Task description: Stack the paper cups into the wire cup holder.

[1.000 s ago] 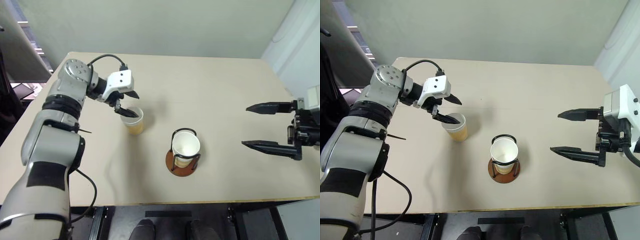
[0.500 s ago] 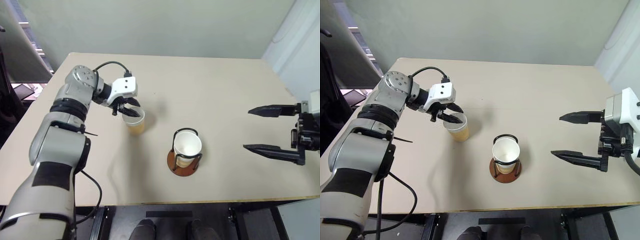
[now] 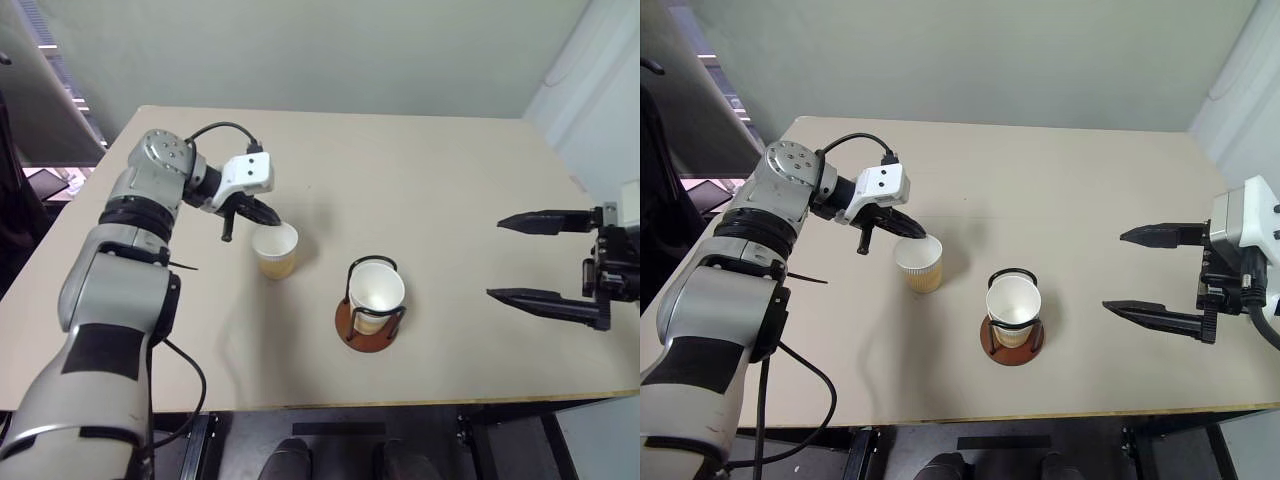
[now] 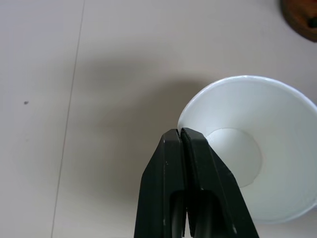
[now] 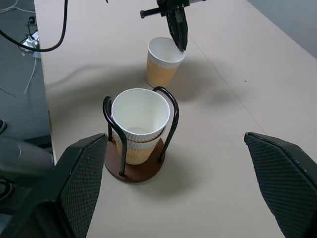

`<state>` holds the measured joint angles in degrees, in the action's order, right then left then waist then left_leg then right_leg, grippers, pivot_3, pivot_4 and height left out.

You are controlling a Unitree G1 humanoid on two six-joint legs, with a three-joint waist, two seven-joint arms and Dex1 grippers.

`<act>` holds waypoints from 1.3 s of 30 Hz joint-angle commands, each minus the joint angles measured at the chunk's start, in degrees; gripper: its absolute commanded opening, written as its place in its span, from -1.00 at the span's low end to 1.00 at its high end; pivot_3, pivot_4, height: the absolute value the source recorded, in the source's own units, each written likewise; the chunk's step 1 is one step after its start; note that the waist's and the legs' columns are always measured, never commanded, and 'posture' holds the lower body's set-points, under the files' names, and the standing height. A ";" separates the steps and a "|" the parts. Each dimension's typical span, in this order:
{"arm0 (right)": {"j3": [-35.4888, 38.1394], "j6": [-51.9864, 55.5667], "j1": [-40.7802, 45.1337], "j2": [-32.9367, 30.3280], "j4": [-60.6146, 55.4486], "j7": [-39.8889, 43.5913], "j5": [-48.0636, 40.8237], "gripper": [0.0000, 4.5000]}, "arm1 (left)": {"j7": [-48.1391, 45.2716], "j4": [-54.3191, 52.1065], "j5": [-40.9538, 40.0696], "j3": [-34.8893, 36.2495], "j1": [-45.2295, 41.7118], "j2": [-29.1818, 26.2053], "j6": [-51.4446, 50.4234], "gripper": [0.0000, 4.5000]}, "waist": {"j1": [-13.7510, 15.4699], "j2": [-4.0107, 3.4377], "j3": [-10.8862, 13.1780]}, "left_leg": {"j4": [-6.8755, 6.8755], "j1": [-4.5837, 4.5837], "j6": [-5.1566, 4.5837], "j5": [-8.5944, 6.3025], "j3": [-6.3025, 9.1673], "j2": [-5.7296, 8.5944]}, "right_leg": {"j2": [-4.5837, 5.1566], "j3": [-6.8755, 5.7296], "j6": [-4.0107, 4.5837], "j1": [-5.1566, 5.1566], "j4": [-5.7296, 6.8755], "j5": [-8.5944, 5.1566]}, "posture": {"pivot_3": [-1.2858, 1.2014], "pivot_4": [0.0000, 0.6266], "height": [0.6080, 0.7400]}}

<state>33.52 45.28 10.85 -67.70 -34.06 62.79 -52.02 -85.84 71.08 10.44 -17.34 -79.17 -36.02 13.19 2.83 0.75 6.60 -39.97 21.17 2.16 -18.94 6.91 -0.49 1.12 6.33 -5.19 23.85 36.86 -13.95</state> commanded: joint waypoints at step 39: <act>8.58 1.07 -3.84 -0.69 -2.37 -0.25 0.67 1.00 | -6.66 -40.09 -57.11 -26.25 -5.48 -4.84 -14.28 -0.98 | 0.20 -0.18 -0.04 | -0.14 0.32 -0.21 0.07 0.17 0.34 | 0.31 0.08 -0.27 -0.08 -0.15 0.07 | 0.03 -0.52 1.00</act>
<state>38.82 45.92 7.05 -68.00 -35.18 63.15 -50.47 -90.69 30.44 -47.05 -43.88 -82.62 -41.04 -2.67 3.02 0.56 6.56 -40.11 21.49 1.95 -18.87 7.10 -0.15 1.45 6.46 -5.45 23.77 36.71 -13.88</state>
